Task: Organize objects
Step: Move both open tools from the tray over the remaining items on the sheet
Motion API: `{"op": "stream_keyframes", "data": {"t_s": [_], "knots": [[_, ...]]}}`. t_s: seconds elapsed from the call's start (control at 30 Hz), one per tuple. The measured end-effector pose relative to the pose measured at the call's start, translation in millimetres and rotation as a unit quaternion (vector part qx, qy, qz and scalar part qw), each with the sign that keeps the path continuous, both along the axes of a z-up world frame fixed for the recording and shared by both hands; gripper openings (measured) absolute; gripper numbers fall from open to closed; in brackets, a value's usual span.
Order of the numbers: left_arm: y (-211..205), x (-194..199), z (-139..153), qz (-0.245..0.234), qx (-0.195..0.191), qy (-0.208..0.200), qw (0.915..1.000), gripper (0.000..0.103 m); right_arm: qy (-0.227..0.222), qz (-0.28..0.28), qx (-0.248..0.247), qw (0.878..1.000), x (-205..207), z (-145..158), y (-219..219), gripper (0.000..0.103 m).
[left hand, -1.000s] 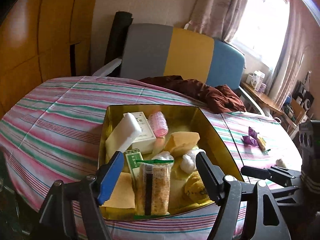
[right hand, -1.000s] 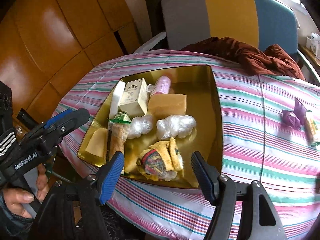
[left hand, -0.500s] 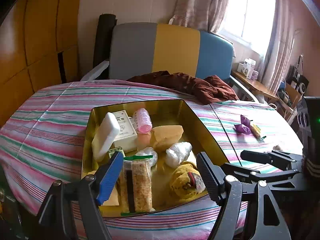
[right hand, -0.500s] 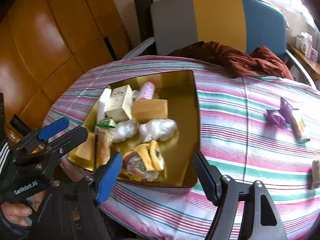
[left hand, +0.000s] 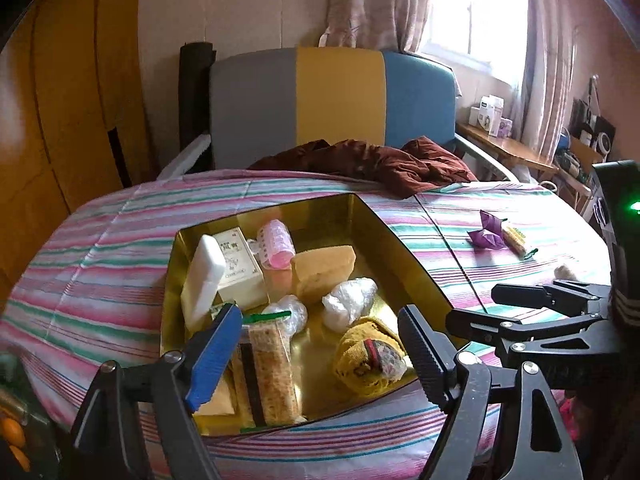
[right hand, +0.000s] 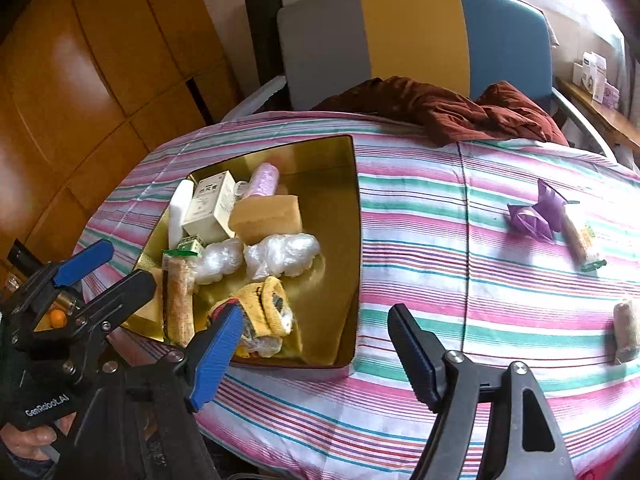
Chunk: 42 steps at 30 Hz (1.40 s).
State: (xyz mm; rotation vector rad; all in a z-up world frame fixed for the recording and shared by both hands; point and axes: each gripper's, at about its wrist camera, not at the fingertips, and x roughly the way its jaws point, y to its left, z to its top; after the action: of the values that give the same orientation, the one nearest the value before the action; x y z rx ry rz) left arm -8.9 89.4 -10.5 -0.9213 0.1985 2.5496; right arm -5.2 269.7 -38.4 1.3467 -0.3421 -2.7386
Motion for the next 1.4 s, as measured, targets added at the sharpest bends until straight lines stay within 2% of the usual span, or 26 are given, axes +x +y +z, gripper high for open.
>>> {"op": "stream_keyframes", "data": {"t_s": [0.27, 0.9, 1.2, 1.4], "knots": [[8.3, 8.0, 6.8, -0.006, -0.029, 0.040, 0.9988, 0.082, -0.006, -0.022, -0.004, 1.000, 2.9, -4.3, 14.1, 0.076], [33.3, 17.2, 9.4, -0.043, -0.051, 0.051, 0.9964, 0.083, -0.011, -0.071, 0.001, 0.997, 12.3, -4.5, 55.6, 0.076], [56.9, 17.5, 12.6, -0.075, -0.056, 0.056, 0.9940, 0.084, -0.027, -0.115, 0.021, 0.993, 16.8, 1.0, 103.6, 0.076], [79.0, 18.6, 10.7, -0.108, -0.051, 0.051, 0.9916, 0.084, -0.051, -0.165, 0.020, 0.985, 24.7, -3.0, 157.9, 0.076]]}}
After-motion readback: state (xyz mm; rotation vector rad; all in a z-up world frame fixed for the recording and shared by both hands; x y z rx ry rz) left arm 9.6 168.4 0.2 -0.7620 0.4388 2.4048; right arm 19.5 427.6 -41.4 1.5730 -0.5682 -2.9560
